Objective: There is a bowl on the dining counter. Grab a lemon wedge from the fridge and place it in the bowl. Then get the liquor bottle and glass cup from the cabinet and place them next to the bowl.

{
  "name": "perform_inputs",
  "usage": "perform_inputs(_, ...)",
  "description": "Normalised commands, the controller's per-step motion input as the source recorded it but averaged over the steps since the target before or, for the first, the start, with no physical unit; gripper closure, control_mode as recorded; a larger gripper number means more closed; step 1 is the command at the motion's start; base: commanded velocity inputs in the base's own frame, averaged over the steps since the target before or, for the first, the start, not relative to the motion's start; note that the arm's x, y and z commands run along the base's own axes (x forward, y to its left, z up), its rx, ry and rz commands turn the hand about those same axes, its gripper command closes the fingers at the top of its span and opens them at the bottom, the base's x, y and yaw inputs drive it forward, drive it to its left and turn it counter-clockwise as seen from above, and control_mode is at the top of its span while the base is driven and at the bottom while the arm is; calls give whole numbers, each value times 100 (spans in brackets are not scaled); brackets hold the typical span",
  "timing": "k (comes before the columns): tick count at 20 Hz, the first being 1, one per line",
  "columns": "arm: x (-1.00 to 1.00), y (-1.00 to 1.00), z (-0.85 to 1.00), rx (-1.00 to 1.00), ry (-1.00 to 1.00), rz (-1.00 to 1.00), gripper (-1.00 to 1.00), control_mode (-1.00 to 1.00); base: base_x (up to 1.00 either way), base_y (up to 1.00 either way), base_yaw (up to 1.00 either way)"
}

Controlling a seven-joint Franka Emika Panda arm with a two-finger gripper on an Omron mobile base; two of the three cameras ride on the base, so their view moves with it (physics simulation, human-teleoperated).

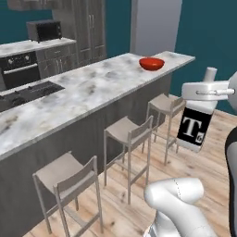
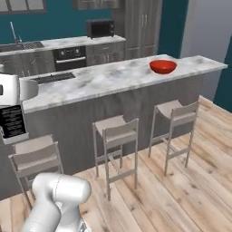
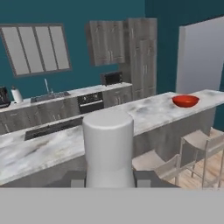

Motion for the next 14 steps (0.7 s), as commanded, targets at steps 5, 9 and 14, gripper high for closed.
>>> perform_inputs(5, 0, 0, 0, 0, 0, 0, 100, 100, 77, -76, 33)
perform_inputs(9, 0, 0, 0, 0, 0, 0, 100, 100, 82, -70, 30)
perform_inputs(14, 0, 0, 0, 0, 0, 0, 100, 100, 80, -70, 29)
